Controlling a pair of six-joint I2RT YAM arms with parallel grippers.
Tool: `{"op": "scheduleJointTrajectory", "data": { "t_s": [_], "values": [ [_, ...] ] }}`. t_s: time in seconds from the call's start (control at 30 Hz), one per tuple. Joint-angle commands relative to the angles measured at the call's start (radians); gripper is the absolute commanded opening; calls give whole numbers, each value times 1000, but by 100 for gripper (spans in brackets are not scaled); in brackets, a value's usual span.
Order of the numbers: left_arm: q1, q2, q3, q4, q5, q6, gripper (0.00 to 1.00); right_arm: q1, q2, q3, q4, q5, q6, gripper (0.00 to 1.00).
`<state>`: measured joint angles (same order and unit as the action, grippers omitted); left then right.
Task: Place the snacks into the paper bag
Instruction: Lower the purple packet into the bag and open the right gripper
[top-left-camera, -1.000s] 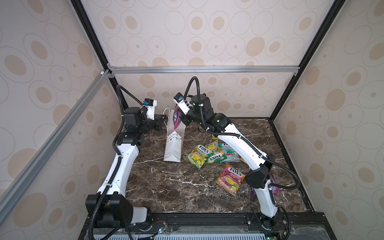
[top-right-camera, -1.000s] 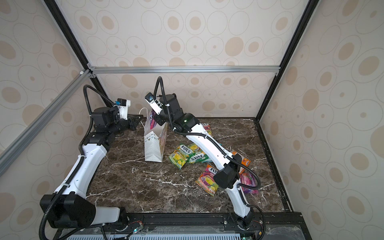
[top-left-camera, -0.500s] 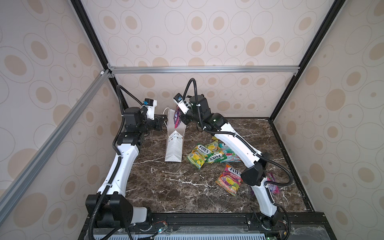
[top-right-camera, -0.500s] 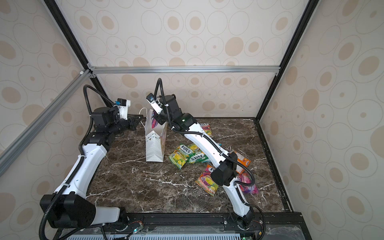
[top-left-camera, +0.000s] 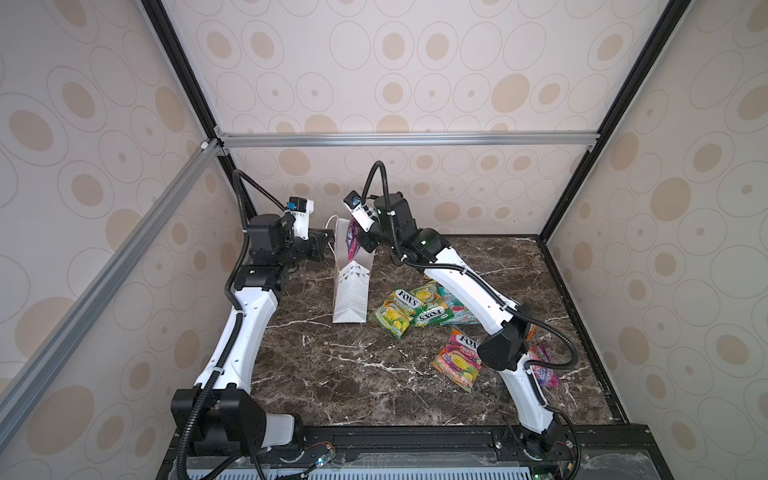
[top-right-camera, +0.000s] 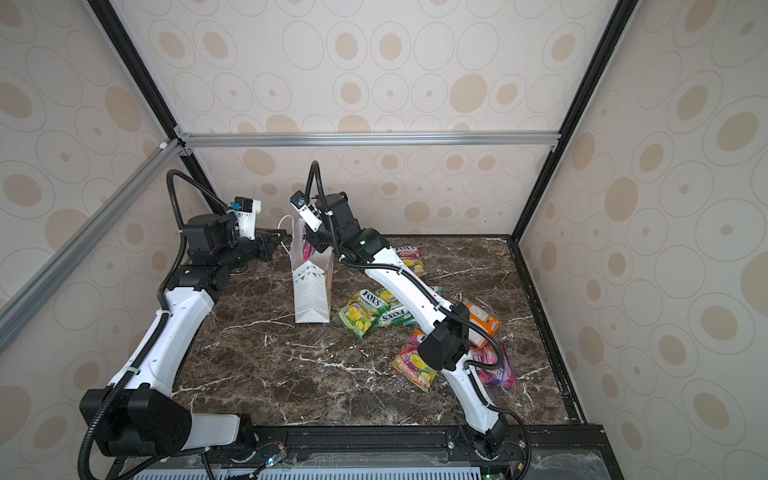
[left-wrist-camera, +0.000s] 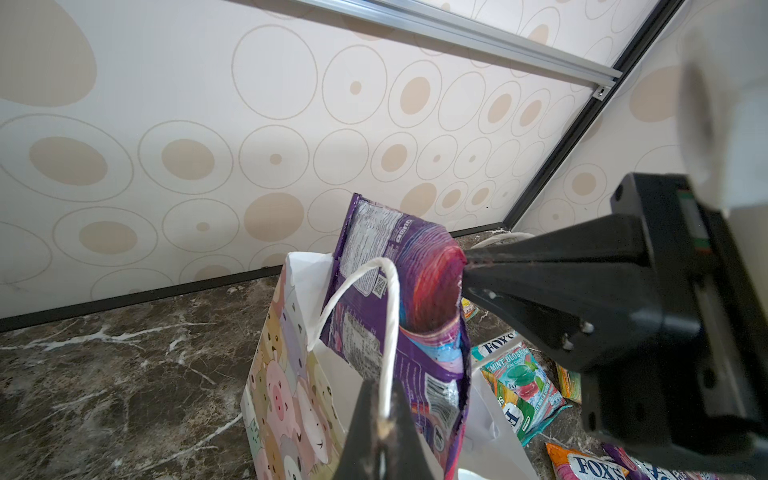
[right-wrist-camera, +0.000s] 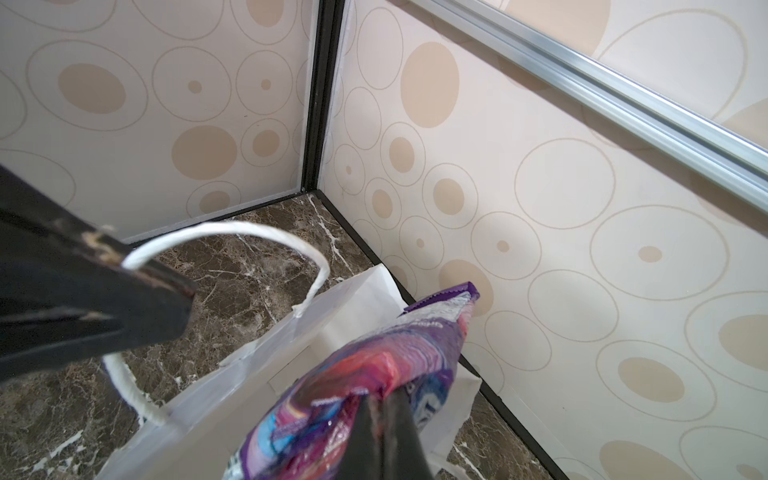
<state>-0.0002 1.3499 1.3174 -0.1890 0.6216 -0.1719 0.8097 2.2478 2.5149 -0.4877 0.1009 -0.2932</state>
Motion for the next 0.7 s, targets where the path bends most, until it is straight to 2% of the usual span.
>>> {"op": "scheduleJointTrajectory", "data": {
  "t_s": [0.0,0.33,0.67],
  "values": [
    [2,-35,9,18,3,6,0,14,-11,-7,27,-14,6,0],
    [2,-40,8,19,0,5,0,47,-56,-90,28,44,-27,0],
    [2,-40,6,19,1,3,0,67,-131,-204,65,49,-27,0]
  ]
}}
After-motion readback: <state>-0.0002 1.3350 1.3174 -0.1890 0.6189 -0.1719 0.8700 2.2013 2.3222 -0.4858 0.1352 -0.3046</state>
